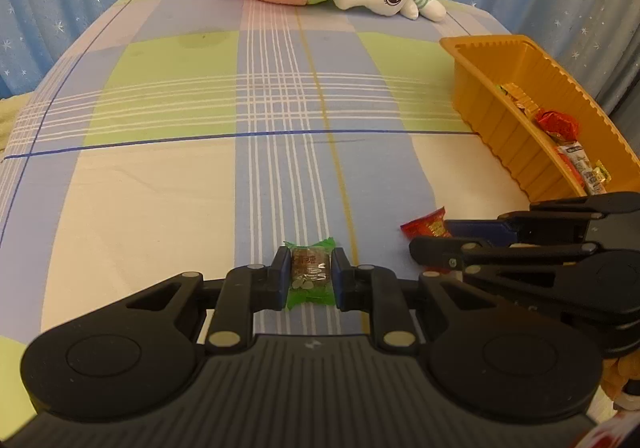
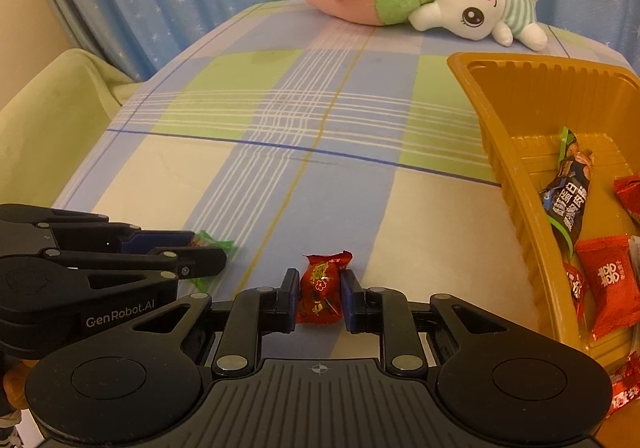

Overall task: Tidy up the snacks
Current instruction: 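Close the left gripper on the green-wrapped candy while right gripper holds the red candy, then carry the green and red candies over the orange tray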

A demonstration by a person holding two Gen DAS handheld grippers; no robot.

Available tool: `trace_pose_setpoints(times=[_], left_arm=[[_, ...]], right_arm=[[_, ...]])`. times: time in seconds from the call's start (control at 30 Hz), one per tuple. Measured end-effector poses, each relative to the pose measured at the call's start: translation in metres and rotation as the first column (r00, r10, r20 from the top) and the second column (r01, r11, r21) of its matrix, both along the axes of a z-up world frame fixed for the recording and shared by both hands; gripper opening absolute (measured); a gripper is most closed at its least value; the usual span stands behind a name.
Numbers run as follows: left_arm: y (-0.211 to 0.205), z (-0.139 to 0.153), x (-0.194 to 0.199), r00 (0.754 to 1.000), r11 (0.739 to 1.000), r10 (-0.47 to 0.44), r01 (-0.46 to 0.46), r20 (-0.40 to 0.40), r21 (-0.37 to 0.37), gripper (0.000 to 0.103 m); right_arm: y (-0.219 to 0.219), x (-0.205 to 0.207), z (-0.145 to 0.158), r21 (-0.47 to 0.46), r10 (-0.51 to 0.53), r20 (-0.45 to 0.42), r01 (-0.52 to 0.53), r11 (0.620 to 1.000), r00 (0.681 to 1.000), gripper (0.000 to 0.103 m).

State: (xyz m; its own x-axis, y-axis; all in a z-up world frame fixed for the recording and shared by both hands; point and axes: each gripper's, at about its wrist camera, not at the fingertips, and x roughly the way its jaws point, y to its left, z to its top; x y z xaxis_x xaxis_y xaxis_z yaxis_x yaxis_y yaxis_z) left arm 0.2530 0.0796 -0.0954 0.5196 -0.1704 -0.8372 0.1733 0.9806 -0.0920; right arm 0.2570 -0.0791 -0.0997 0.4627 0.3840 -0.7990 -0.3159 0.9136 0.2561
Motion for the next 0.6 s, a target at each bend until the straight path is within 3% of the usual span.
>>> trace_pose_setpoints(times=[0.6], left_arm=[[-0.024,0.058,-0.044,0.995,0.998,-0.043,0.046,0.094,-0.031,0.019]], right_arm=[[-0.043,-0.055,0.046,0.092,-0.060,0.038,0.056,0.994,0.997,0.022]])
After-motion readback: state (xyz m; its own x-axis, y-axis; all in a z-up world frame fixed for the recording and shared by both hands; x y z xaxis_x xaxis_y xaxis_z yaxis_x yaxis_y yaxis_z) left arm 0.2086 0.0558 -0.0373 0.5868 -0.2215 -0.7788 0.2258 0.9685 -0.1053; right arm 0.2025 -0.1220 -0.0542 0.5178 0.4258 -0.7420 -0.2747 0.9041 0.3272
